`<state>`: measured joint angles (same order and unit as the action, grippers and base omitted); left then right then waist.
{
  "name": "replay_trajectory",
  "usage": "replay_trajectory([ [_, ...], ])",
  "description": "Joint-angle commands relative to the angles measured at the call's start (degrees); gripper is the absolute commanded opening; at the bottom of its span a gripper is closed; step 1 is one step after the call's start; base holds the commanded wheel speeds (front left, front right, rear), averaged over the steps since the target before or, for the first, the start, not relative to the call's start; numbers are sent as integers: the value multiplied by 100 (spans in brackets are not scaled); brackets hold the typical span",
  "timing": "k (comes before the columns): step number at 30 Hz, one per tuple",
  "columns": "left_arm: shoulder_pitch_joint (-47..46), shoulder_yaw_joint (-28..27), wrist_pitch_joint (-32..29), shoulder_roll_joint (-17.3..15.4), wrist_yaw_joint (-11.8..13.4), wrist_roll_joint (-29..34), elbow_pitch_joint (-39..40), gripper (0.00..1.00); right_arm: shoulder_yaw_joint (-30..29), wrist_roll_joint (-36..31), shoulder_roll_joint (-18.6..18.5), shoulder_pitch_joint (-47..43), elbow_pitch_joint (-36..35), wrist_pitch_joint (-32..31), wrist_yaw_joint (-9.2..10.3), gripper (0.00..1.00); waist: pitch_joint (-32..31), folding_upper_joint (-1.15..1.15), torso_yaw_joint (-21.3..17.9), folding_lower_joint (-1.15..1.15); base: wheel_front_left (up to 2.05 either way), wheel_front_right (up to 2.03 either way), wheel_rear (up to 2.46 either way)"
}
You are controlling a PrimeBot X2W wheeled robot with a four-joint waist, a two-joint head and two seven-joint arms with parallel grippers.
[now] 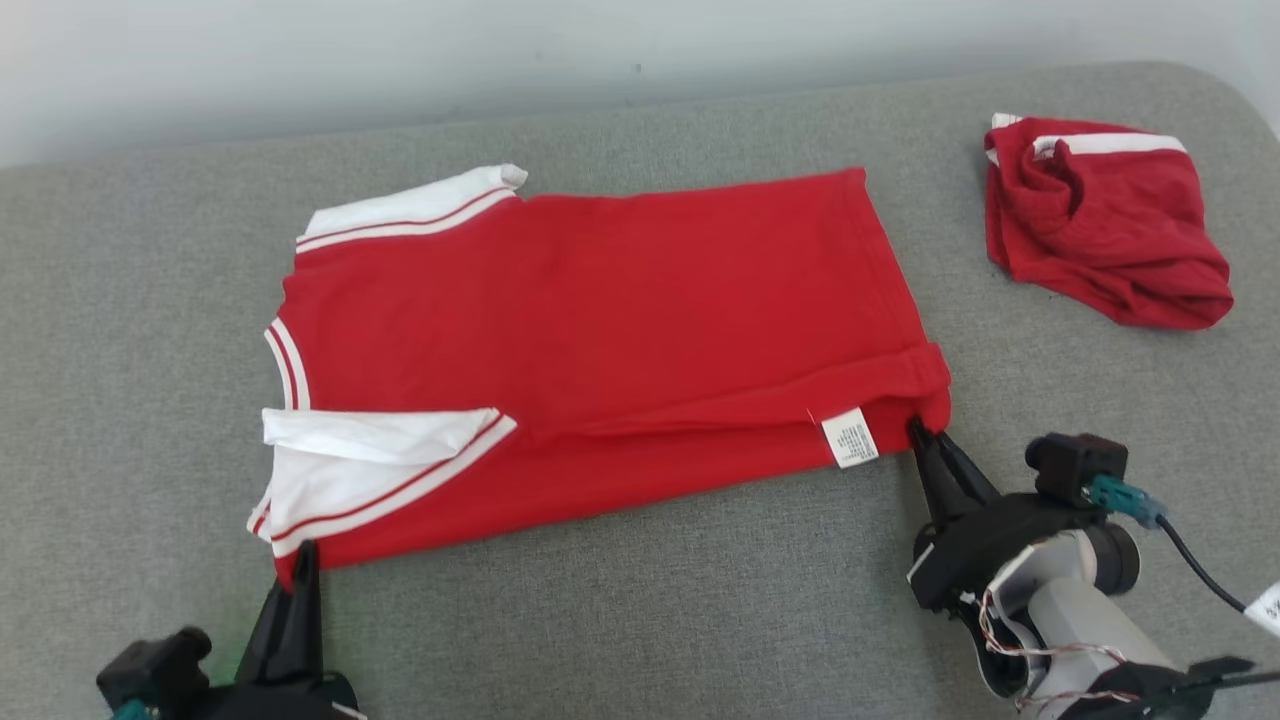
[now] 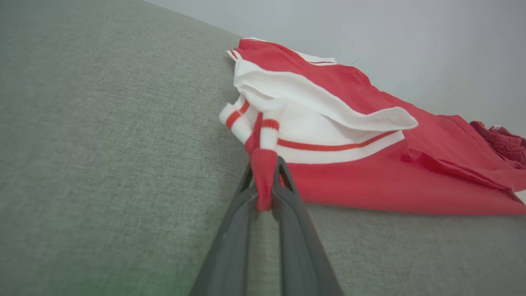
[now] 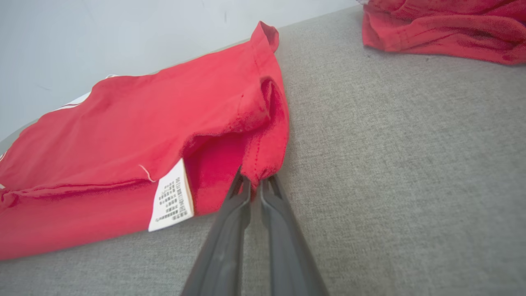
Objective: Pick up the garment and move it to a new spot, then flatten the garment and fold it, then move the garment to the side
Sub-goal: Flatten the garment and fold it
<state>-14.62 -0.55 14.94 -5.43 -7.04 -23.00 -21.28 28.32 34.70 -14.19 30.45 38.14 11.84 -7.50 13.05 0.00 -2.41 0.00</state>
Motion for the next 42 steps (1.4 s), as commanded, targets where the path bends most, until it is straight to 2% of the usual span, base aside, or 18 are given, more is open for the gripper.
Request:
replay_trajectory([
  [1, 184, -39, 18, 0, -24, -10, 52, 0, 4, 73, -72, -141, -34, 50, 2, 0, -118, 0, 25, 0, 0, 0, 0],
  [9, 1045, -160, 19, 84, 66, -168, 682, 0, -135, 320, -357, -933, -705, -69, 3, 0, -510, 0, 48, 0, 0, 0, 0],
  [18, 1915, -99, -142, 142, 302, -327, 1335, 0, -662, 195, -554, -2127, -1673, -733, 5, 0, -718, 0, 113, 0, 0, 0, 0],
  [25, 2351, -4, -329, 178, 451, -468, 1747, 0, -1149, 89, -421, -2835, -2466, -1466, 5, 0, -730, 0, 106, 0, 0, 0, 0],
  [38, 2355, 74, -352, 172, 552, -499, 1639, 0, -1569, -323, -28, -3258, -2941, -2071, 5, 0, -602, 0, 138, 0, 0, 0, 0],
  [39, 2343, 72, -351, 163, 550, -499, 1598, 0, -1600, -374, -20, -3257, -2937, -2082, 5, 7, -595, 0, 142, 0, 0, 0, 0],
  [40, 2318, 75, -333, 161, 540, -502, 1556, 0, -1629, -419, -6, -3240, -2937, -2085, 5, 46, -587, 0, 145, 0, 0, 0, 0],
  [41, 2289, 82, -308, 160, 539, -488, 1515, 47, -1643, -455, 11, -3235, -2937, -2086, 4, 100, -580, 0, 150, 0, 0, 0, 0],
  [42, 2260, 89, -289, 161, 538, -473, 1479, 100, -1652, -494, 35, -3236, -2936, -2084, 4, 100, -575, 0, 153, 0, 0, 0, 0],
])
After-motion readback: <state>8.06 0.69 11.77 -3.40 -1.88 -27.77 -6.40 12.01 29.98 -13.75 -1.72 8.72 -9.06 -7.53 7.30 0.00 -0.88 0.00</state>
